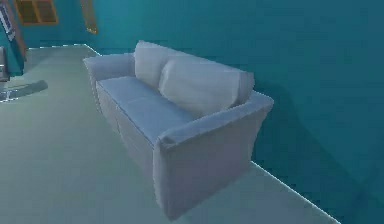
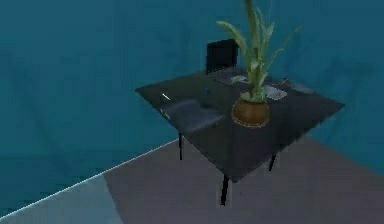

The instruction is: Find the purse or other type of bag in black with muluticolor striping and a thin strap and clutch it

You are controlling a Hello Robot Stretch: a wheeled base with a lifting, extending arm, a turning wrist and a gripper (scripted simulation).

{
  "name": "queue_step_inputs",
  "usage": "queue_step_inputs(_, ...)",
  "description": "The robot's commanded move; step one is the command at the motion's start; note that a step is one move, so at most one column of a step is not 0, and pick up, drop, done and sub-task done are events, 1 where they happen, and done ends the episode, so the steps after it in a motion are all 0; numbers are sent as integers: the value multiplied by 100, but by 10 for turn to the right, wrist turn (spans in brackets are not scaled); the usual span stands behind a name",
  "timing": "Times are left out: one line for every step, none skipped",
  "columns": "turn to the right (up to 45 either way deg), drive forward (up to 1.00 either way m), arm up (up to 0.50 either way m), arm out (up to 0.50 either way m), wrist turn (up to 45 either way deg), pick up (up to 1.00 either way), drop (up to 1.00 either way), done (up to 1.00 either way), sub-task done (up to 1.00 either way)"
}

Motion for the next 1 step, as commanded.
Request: queue_step_inputs(450, 0, 0, 0, 0, 0, 0, 0, 0)
